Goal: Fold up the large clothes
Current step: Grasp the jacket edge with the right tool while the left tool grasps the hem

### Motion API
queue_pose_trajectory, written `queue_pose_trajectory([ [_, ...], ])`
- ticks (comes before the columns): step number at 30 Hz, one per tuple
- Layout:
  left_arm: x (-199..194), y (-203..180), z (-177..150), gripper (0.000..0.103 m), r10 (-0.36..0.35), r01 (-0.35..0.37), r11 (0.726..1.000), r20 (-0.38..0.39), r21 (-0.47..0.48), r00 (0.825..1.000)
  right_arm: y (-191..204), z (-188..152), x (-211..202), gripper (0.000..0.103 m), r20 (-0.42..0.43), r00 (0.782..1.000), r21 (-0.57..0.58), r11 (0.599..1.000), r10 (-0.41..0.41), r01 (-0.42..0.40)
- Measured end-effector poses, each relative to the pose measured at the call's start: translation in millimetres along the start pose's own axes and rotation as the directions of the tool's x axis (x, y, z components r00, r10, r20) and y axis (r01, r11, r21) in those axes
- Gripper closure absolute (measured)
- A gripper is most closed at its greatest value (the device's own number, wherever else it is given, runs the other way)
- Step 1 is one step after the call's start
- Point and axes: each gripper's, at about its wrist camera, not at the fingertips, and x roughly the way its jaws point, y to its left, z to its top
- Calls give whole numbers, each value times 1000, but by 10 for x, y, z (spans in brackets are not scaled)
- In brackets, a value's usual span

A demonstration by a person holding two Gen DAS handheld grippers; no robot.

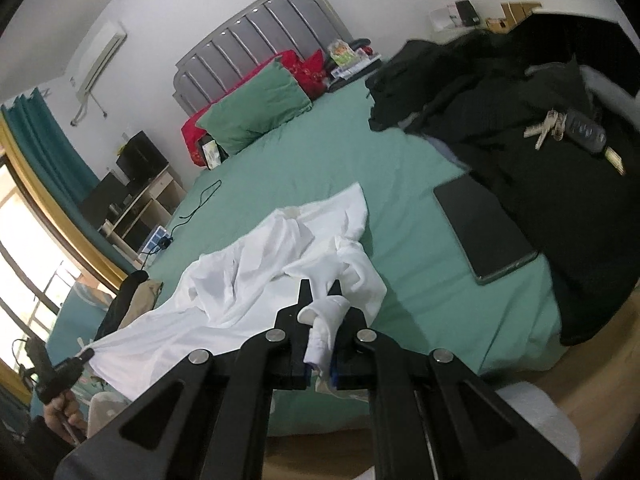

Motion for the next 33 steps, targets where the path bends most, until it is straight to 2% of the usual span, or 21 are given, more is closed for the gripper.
queue_pose_trajectory([
  [5,-67,-60,135,97,-23,23,1000,30,3,999,135,145,-42,97,23,1000,-52,999,-14,15],
  [9,24,-103,253,97,-26,26,1000,45,11,999,91,265,50,97,31,999,-51,999,-18,19],
  [13,252,-141,423,97,-1,1,1000,17,1,1000,52,407,168,97,44,999,-50,999,-7,9],
  [22,786,-287,845,97,59,-59,998,9,-8,998,31,857,671,97,51,998,-66,998,-21,24],
  [26,1035,-339,945,97,90,-90,996,2,-3,996,32,1007,915,97,46,999,-78,996,-26,29],
  [33,1620,-237,1109,97,151,-154,987,-50,-53,987,-64,1300,1446,96,14,999,-76,997,-31,32],
])
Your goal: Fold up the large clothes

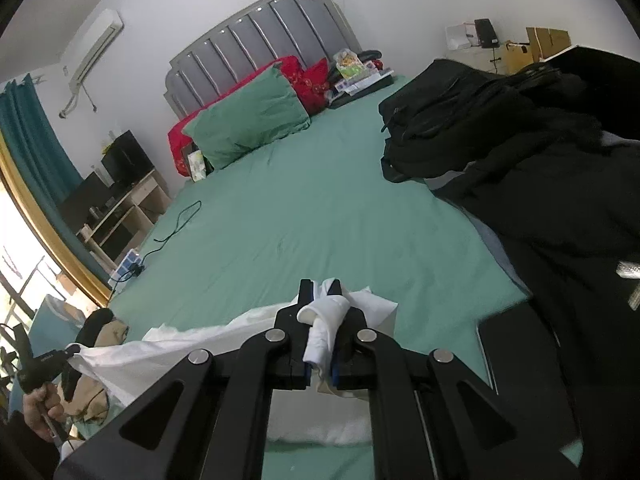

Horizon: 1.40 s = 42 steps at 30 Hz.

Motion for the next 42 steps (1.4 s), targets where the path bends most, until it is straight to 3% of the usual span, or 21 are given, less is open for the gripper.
queue_pose_trajectory([
  [10,1060,-6,106,94,130,-131,991,-111,-4,985,-68,22,999,96,-108,988,-57,993,-107,101],
  [13,1337,41,53,68,165,-167,986,-192,7,967,-77,-44,1214,92,-154,975,-102,984,-161,146],
  [15,1323,103,47,54,164,-172,985,-184,-26,969,-119,-77,1256,78,-171,958,-135,968,-232,210],
  [17,1161,139,55,48,163,-173,983,-139,-63,977,-183,-57,1139,68,-147,955,-112,964,-257,242],
  [18,1050,143,50,47,157,-167,982,-116,-83,981,-211,-32,1015,68,-123,960,-87,966,-253,244],
  [23,613,-85,-123,47,14,-24,996,-105,-89,994,-140,-124,423,68,-15,998,-1,998,-61,61],
  [26,576,-363,-362,47,-114,107,993,-199,-43,973,-34,-315,315,68,-43,996,20,997,78,-77],
  [28,605,-517,-554,47,-188,182,982,-266,-45,945,91,-521,321,68,-105,986,10,992,130,-129],
  [33,740,-722,-905,47,-172,168,985,-364,-44,915,263,-846,464,68,-209,958,35,981,194,-191],
  [38,863,-731,-984,47,-150,148,988,-390,-33,909,256,-882,576,68,-230,946,57,973,230,-222],
  [40,877,-739,-940,56,-142,153,988,-375,0,916,232,-804,568,88,-205,946,46,968,251,-246],
  [41,890,-748,-905,77,-147,163,986,-373,13,916,260,-765,555,99,-193,946,27,965,259,-259],
  [42,894,-786,-865,86,-156,180,983,-374,31,914,298,-721,541,100,-182,948,-1,964,260,-264],
])
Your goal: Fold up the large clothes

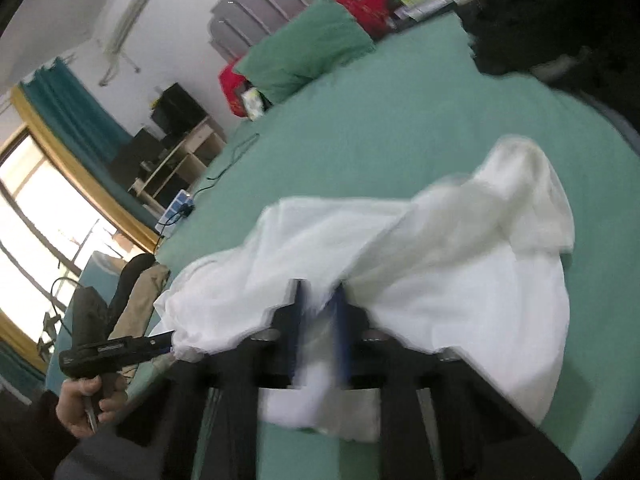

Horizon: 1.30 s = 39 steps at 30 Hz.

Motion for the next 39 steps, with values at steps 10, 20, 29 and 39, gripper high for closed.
queue_pose_trajectory([
  [10,-383,-332,457,100,72,-84,994,151,74,986,297,492,154,100,138,990,-184,983,29,-3],
  [20,140,-338,1262,96,180,-195,978,184,70,966,-184,911,675,98,103,988,-61,991,-111,118],
  [29,-34,-65,1228,54,225,-236,971,211,28,951,-365,954,449,33,124,964,19,972,-236,236],
  [39,530,-429,869,54,297,-288,914,12,285,955,45,629,671,29,-145,989,-237,972,-37,1],
])
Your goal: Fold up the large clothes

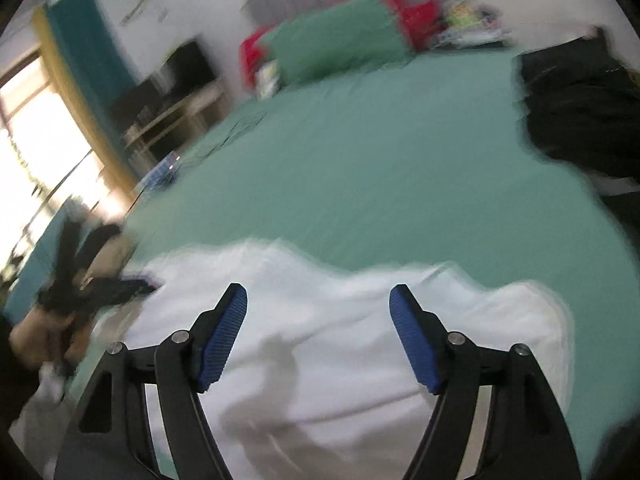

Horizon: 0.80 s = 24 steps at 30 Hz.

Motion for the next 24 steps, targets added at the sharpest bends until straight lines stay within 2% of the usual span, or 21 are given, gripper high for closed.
queue_pose_trajectory([
  [1,63,19,36,54,1,-2,1000,-20,-23,1000,7,-6,136,29,-78,995,10,998,58,-57],
  [2,112,48,74,54,1,-2,999,-31,-45,1000,-6,-9,235,29,-120,990,23,997,77,-75],
  [5,202,85,198,54,11,-13,998,-36,-57,999,-103,53,584,29,-214,976,56,998,40,-29],
  [8,261,98,358,54,45,-46,998,-32,-42,998,-129,207,749,29,-217,976,36,999,-6,14],
  [10,334,125,469,54,96,-97,995,-39,-25,995,-140,291,819,29,-222,974,14,998,-54,59],
  [12,378,158,558,54,107,-108,994,-28,-35,994,-141,362,904,29,-222,967,-44,992,-127,120],
  [14,444,205,674,54,164,-164,986,-14,-28,986,-161,435,955,29,-182,957,-89,973,-227,214],
  [16,469,289,747,54,196,-195,980,6,-36,981,-230,499,962,29,-135,933,-93,942,-333,323],
  [17,485,327,797,54,224,-223,974,19,-40,974,-298,524,945,29,-102,916,-76,921,-389,383],
  [19,479,409,835,54,295,-293,955,46,-43,954,-401,556,885,29,-71,899,-38,902,-432,431],
  [20,441,474,860,54,325,-322,945,62,-52,944,-460,565,810,29,-42,883,-11,884,-467,467],
  [22,306,577,861,54,338,-331,941,99,-75,936,-526,578,676,29,-5,863,14,863,-505,505],
  [24,92,652,784,54,302,-290,952,151,-98,941,-563,601,546,29,10,861,34,861,-508,507],
])
